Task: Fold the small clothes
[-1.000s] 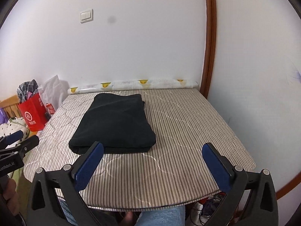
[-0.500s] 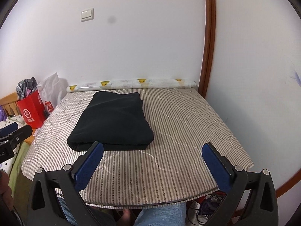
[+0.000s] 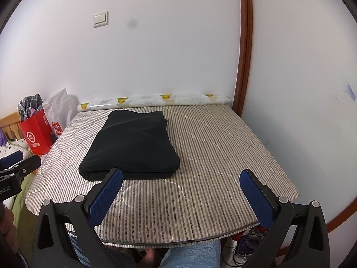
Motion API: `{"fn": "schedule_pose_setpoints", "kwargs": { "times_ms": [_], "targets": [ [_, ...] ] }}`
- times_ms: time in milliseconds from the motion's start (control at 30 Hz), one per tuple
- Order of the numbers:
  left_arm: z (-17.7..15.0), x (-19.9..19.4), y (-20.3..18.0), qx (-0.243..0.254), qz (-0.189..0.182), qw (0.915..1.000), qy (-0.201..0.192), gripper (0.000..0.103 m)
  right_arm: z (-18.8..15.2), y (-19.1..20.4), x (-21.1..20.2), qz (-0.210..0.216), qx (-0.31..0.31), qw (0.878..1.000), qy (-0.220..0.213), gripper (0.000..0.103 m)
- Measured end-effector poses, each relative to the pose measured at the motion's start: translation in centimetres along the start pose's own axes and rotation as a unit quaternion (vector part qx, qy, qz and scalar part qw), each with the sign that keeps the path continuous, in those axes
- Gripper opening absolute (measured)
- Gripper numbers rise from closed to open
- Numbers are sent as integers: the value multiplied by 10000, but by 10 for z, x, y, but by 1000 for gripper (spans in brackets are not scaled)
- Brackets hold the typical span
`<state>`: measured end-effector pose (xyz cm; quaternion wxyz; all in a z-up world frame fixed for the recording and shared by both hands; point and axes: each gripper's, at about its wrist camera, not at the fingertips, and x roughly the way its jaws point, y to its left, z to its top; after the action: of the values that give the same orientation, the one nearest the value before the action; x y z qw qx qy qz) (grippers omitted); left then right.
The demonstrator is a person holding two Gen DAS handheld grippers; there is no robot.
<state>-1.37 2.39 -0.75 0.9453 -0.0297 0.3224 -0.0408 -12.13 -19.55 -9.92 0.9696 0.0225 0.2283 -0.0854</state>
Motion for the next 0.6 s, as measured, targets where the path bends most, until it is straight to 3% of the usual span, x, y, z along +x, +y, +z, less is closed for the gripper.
{"fn": "schedule_pose_setpoints", "kwargs": {
  "times_ms": [600],
  "targets": [
    [-2,1,0,-17,-13,10000,18,90,2,-1,1,-15,-40,10000,18,103]
  ]
}}
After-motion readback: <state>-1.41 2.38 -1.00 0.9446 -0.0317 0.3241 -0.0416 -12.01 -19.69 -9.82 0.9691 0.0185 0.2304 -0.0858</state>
